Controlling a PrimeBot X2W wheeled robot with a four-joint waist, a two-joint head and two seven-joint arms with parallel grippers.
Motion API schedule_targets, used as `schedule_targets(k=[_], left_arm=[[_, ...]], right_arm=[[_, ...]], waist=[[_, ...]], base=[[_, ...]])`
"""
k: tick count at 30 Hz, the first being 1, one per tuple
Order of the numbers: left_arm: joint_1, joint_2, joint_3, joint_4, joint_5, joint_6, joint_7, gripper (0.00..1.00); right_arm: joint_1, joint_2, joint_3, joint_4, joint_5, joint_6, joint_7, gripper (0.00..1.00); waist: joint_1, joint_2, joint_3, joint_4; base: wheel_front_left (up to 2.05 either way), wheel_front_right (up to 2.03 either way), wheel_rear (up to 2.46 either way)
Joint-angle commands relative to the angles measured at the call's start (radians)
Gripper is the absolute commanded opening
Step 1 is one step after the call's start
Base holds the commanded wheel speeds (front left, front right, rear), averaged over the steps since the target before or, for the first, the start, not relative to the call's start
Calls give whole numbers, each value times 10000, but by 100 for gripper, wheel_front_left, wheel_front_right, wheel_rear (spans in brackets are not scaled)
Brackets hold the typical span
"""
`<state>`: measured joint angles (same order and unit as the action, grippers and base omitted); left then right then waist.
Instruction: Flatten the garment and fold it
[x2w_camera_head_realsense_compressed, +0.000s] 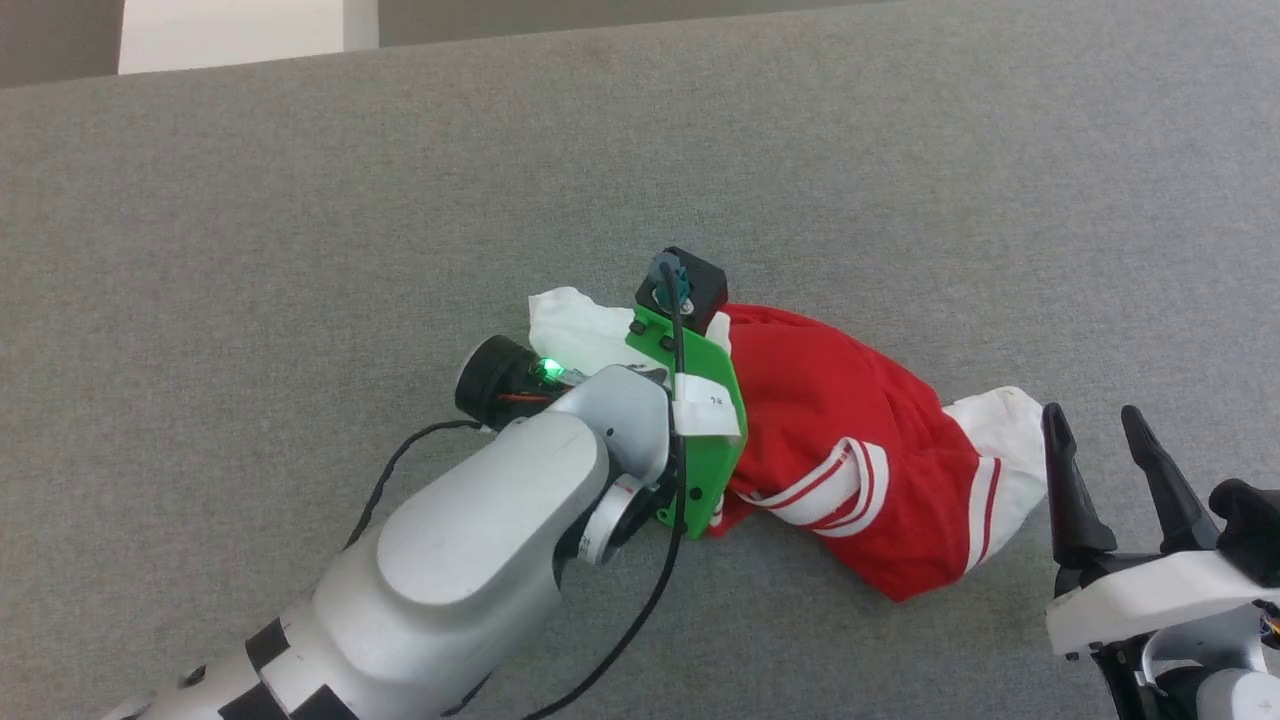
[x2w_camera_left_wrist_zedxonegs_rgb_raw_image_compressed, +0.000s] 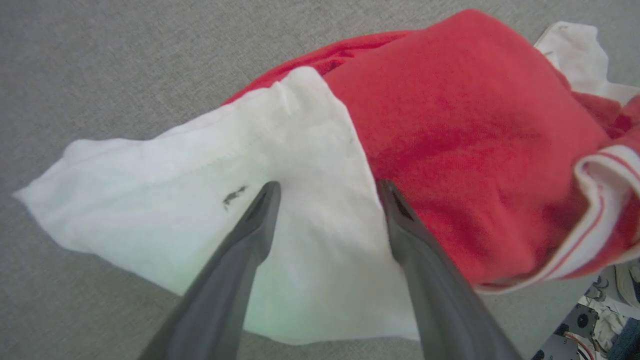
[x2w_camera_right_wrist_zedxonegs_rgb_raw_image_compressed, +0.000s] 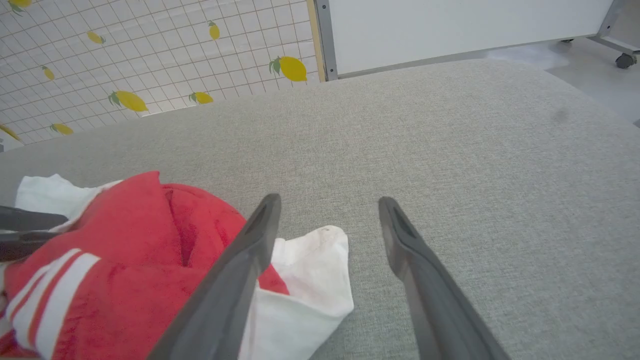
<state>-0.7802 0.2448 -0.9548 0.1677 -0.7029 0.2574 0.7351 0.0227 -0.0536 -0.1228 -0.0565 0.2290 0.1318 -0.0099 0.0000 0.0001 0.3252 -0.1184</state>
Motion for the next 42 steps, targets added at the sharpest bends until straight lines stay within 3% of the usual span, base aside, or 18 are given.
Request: schedule_targets(k=[1, 2, 3, 9, 15, 26, 37, 38, 39, 40, 42], left_arm=[[-132, 70, -29, 89, 143, -6, -25, 100], [-121, 93, -45, 129, 147, -13, -25, 63], [-118, 101, -51, 146, 146, -31, -47, 0], [-49, 68, -69, 188, 54, -241, -307, 0], [428, 103, 239, 48, -121, -28, -955, 0], [2276, 1127, 1169, -409, -373, 1118, -2251, 0], [4449, 1685, 1891, 184, -1073, 1923, -3154, 0], [4536, 1689, 1948, 247, -1098, 1984, -3238, 5], [4620, 1700, 1996, 315, -1107, 2049, -3322, 84], [4675, 1699, 2044, 359, -1127, 2116, -3369, 100], [4750, 1706, 2090, 425, -1145, 2206, -3419, 100]], right_arm=[[-178, 26, 1, 48, -15, -11, -84, 100], [-178, 27, -13, 65, -10, -11, -94, 100], [-176, 27, -17, 78, -8, -11, -100, 100], [-98, 30, -16, 209, -48, -11, -47, 100], [85, 31, -82, 261, -92, -11, 155, 100], [808, -152, 80, -236, 131, -11, 842, 100], [1205, -260, 408, -549, 356, -11, 1353, 100], [1220, -259, 433, -546, 369, -11, 1393, 100], [1234, -261, 464, -545, 379, -11, 1439, 100], [1242, -261, 479, -546, 383, -11, 1468, 100], [1247, -258, 499, -534, 395, -11, 1513, 100]], waist=[[0, -1, 44, -24], [0, -1, 57, -4], [0, -1, 62, 15], [0, -1, -194, 340], [0, -1, -915, 880], [0, -1, -1759, 2191], [0, -1, -2011, 2512], [0, -1, -2018, 2507], [0, -1, -2029, 2496], [0, -1, -2037, 2489], [0, -1, -2075, 2472]], base=[[0, 0, 0], [0, 0, 0], [0, 0, 0], [0, 0, 0], [0, 0, 0], [0, 0, 0], [0, 0, 0], [0, 0, 0], [0, 0, 0], [0, 0, 0], [0, 0, 0]])
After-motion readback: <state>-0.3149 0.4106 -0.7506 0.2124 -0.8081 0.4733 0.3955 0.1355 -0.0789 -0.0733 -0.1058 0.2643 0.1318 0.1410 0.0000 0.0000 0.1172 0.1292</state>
